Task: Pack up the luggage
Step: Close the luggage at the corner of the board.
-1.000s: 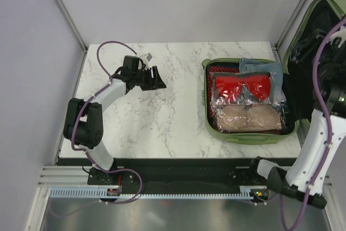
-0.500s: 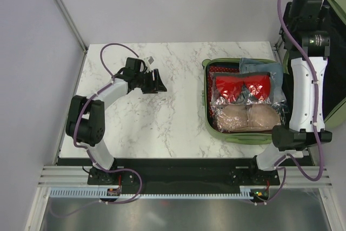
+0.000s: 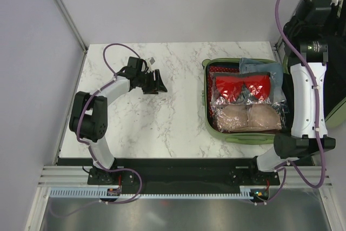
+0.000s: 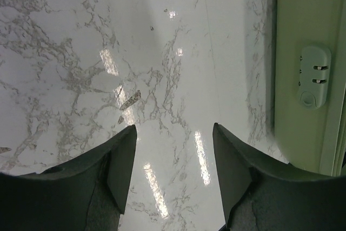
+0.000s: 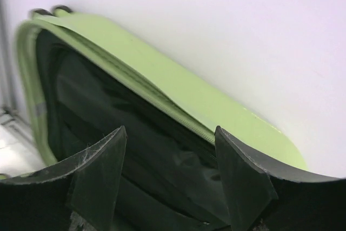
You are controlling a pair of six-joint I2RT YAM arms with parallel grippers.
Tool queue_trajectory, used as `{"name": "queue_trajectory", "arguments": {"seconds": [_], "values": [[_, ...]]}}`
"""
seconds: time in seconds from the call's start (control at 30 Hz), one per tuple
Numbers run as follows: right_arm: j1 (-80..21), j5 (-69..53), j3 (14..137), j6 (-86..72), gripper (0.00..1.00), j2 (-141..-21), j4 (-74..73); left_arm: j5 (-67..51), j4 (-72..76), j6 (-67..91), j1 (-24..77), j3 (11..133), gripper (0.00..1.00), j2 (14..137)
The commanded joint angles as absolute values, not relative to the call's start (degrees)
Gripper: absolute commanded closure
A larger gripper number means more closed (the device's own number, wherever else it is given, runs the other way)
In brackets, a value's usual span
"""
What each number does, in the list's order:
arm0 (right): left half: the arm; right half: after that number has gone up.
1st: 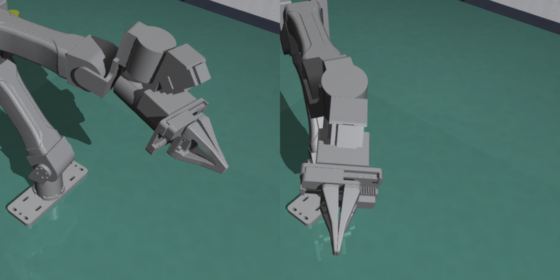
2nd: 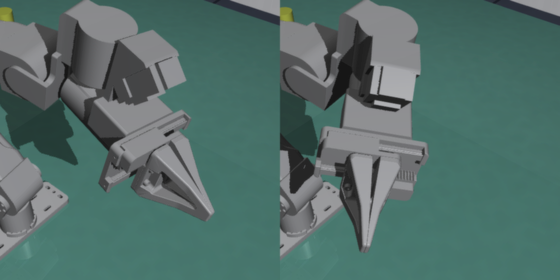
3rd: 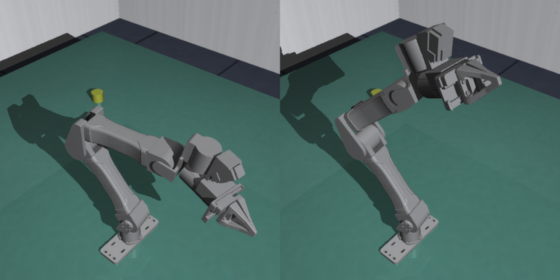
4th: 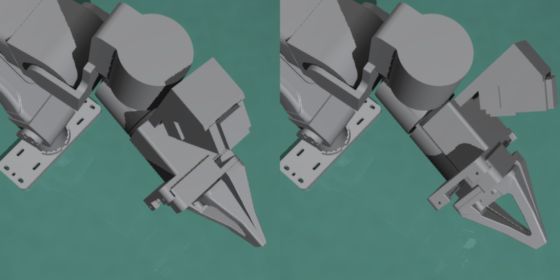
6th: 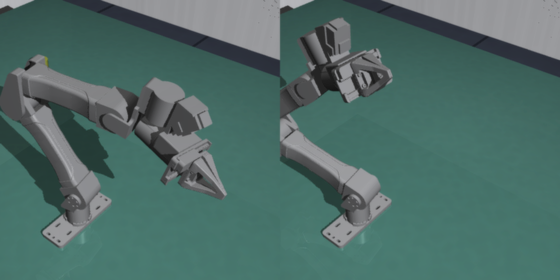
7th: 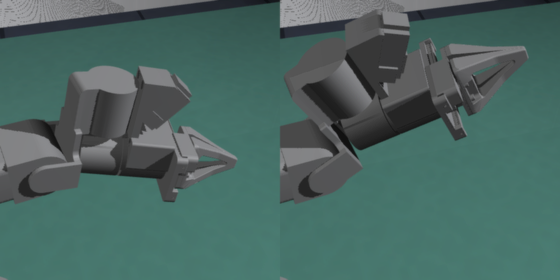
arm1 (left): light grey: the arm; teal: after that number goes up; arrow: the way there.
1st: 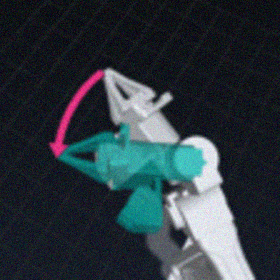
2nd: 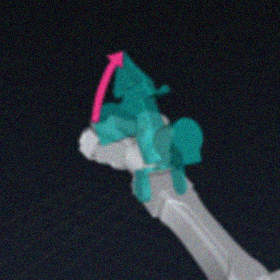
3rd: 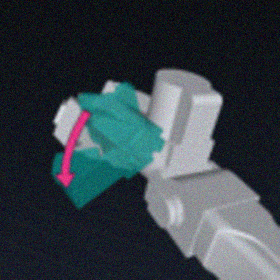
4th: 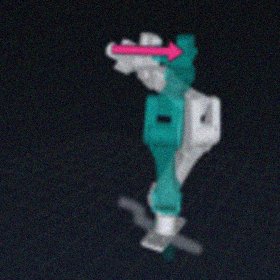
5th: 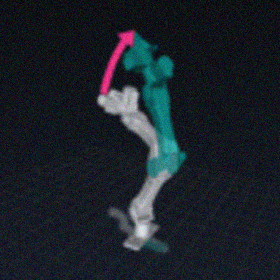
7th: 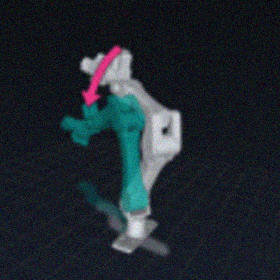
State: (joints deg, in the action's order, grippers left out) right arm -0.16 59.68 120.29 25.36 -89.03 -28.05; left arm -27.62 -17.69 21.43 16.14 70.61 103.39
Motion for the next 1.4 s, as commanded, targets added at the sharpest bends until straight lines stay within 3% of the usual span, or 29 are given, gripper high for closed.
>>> {"name": "queue_trajectory", "arguments": {"seconds": [0.0, 0.23, 0.93, 1.03, 1.13, 1.17, 1.23, 1.37], "values": [[3.59, 61.54, 119.09, 29.44, 0.26, -89.12, -24.08, -28.39, -17.93, 21.8, 16.26, 72.86, 0.35, 103.62], [13.0, 57.48, 118.04, 29.09, 0.26, -89.21, -23.91, -28.48, -17.93, 21.88, 16.17, 72.69, 0.35, 103.8], [13.71, 52.99, 111.89, 22.14, 0.29, -85.52, -31.03, -29.36, -18.1, 21.53, 16.35, 72.77, 0.35, 104.06], [13.71, 53.53, 111.88, 23.11, 0.45, -85.87, -30.15, -29.44, -18.11, 21.45, 16.35, 72.86, 0.36, 103.89], [13.71, 53.87, 112.59, 24.34, 0.68, -85.96, -29.27, -29.35, -18.02, 21.36, 16.35, 72.69, 0.36, 103.62], [13.71, 54.05, 112.59, 25.04, 0.84, -85.87, -28.83, -29.27, -18.1, 21.36, 16.35, 72.6, 0.36, 103.54], [13.62, 53.71, 112.67, 25.14, 1.0, -85.43, -28.39, -29.36, -18.1, 21.18, 16.35, 72.42, 0.36, 103.36], [9.42, 54.3, 112.85, 24.52, 1.0, -84.2, -29.09, -29.18, -18.11, 21.18, 16.35, 71.98, 0.36, 103.18]]}}
